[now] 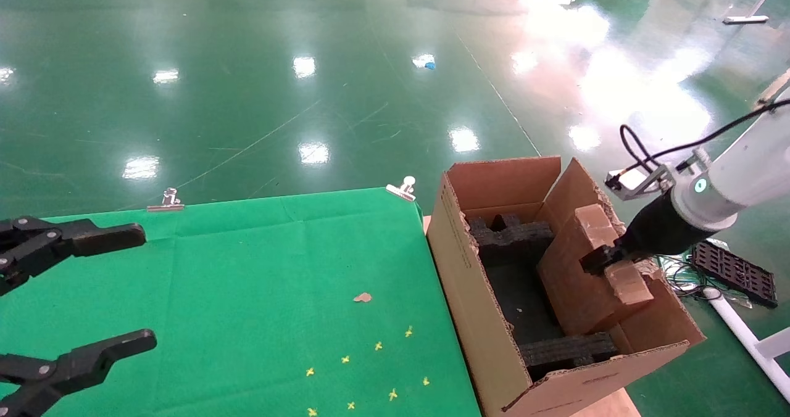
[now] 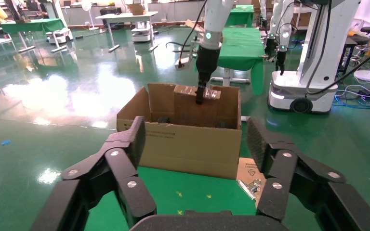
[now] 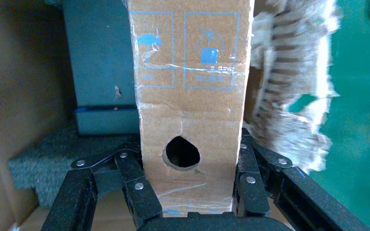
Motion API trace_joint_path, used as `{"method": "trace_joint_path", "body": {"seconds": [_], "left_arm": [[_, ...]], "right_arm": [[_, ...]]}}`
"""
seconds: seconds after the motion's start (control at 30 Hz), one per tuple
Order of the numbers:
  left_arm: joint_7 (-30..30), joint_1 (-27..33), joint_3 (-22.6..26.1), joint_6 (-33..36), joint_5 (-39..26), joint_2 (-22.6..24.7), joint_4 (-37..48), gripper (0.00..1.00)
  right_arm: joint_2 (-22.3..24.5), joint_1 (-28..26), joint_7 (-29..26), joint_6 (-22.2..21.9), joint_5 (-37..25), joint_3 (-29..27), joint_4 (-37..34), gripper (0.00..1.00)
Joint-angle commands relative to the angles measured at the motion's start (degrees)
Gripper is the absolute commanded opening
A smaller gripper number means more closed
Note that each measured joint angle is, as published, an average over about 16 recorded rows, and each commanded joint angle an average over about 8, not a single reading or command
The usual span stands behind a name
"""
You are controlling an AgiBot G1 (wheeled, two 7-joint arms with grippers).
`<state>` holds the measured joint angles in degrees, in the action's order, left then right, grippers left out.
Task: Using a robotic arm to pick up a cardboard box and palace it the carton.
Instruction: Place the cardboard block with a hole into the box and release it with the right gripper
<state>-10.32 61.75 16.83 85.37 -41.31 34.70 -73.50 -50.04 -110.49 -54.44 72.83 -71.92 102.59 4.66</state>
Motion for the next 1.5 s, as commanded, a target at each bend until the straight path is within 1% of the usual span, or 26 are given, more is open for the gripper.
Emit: {"method": "trace_joint_path", "body": {"seconds": [0.03, 0.23, 0.47, 0.6, 0.73, 0.97, 1.5], "left_arm": [[0.0, 0.0, 0.0, 0.0, 0.0, 0.0, 0.0, 1.00], [0.0, 0.0, 0.0, 0.0, 0.0, 0.0, 0.0, 1.00], [0.0, 0.0, 0.1, 0.0, 0.0, 0.0, 0.0, 1.00], [0.0, 0.0, 0.1, 0.0, 0.0, 0.0, 0.0, 1.00], [0.0, 0.0, 0.1, 0.0, 0.1, 0.0, 0.0, 1.00], [0.1, 0.0, 0.1, 0.0, 0.1, 0.0, 0.0, 1.00], [0.1, 0.0, 0.2, -0.1, 0.1, -0.1, 0.0, 1.00]], "right_arm": [[-0.3, 1.7, -0.1, -1.2, 0.6, -0.4, -0.7, 0.00], [-1.4, 5.9, 0.6, -5.4, 2.3, -1.5, -1.4, 0.00], [-1.8, 8.8, 2.6, -9.1, 4.2, -2.8, -1.7, 0.00], [-2.1, 9.5, 3.2, -9.5, 4.3, -2.9, -2.0, 0.50], [-2.7, 9.4, 3.0, -8.9, 3.9, -2.6, -2.5, 1.00], [-3.2, 8.9, 2.8, -8.1, 3.3, -2.2, -3.3, 1.00], [-3.7, 7.7, 3.1, -8.0, 2.3, -1.5, -4.1, 1.00]]}}
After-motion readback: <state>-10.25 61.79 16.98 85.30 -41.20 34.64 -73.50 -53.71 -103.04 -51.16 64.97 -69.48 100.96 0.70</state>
